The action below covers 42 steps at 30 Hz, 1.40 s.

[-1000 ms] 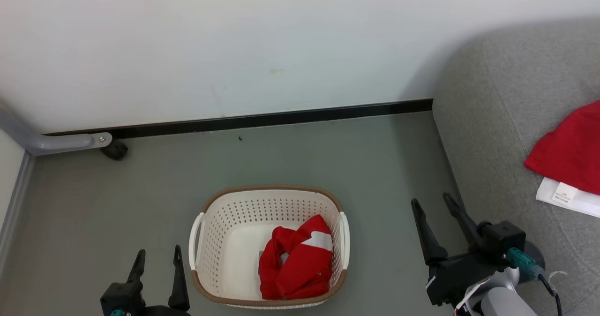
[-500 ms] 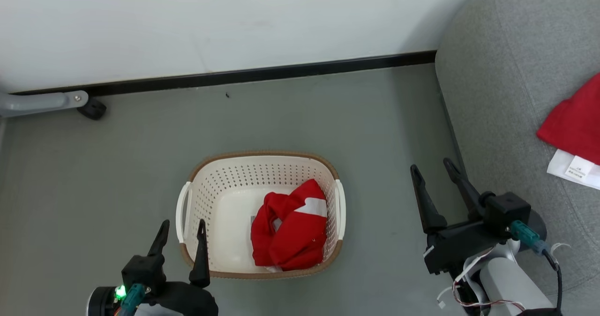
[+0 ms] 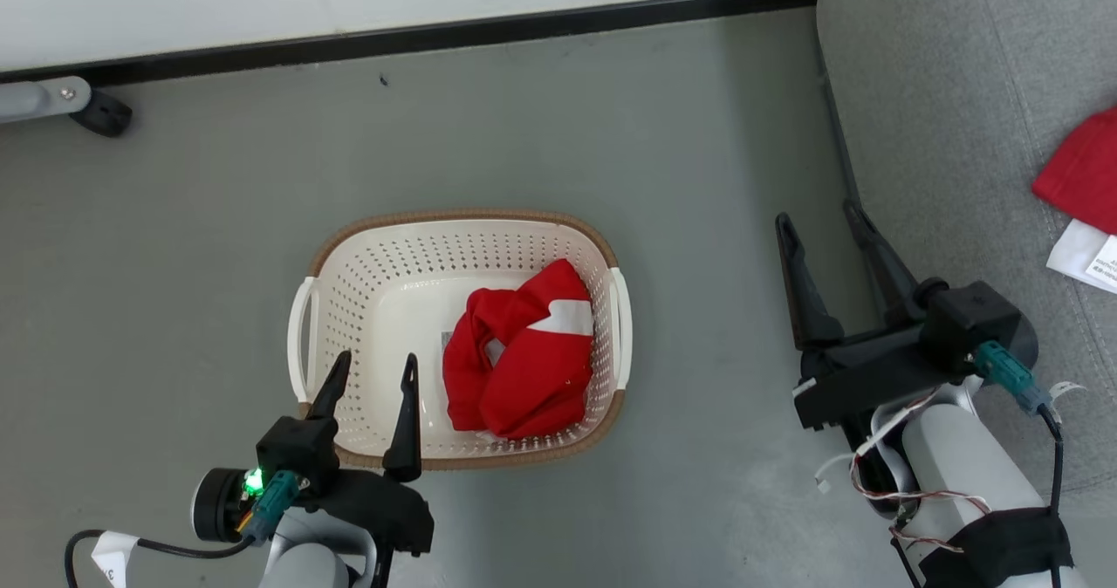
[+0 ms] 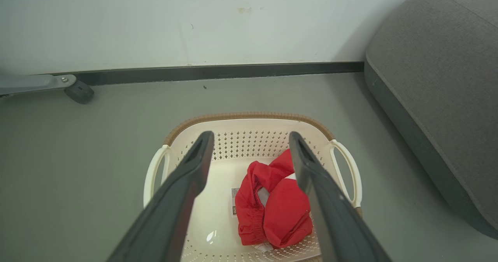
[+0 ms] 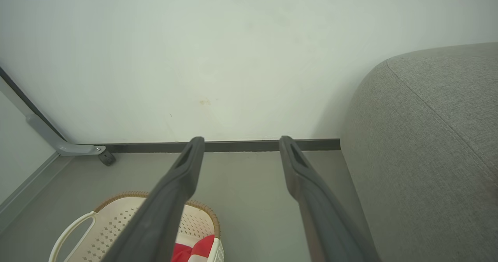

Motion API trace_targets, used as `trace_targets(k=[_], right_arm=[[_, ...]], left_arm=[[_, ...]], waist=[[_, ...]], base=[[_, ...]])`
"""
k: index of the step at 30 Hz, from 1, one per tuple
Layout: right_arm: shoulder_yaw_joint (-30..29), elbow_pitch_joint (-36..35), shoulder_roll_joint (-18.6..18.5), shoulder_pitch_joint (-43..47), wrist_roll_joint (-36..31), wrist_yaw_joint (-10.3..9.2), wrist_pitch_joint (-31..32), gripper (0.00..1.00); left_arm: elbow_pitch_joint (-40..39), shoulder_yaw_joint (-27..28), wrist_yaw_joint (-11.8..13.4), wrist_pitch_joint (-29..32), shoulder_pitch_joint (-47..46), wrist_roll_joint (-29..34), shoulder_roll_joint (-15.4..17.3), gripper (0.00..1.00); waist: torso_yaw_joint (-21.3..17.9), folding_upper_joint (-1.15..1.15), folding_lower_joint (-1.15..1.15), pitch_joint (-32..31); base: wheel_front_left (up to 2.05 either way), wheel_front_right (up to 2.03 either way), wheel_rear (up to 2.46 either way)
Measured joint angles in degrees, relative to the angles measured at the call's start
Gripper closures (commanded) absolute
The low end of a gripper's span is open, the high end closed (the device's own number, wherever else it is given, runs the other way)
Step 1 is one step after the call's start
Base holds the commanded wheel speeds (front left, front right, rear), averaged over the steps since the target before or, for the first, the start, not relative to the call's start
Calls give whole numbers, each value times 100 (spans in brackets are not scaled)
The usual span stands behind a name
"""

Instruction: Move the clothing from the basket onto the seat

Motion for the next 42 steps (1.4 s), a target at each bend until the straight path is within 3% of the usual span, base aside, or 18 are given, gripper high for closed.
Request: trace_targets(k=[14, 42], right_arm=[[-121, -495, -76, -441, -142, -15, -1, 0], [201, -1105, 11, -1141, -220, -14, -1, 0]], left_arm=[[389, -517, -166, 0, -846, 12, -14, 0], [1852, -438, -368, 110, -2395, 18, 125, 0]], waist=[[-210, 0, 0, 740], [-651, 0, -1, 2141]], base=[[0, 0, 0], [0, 0, 0]])
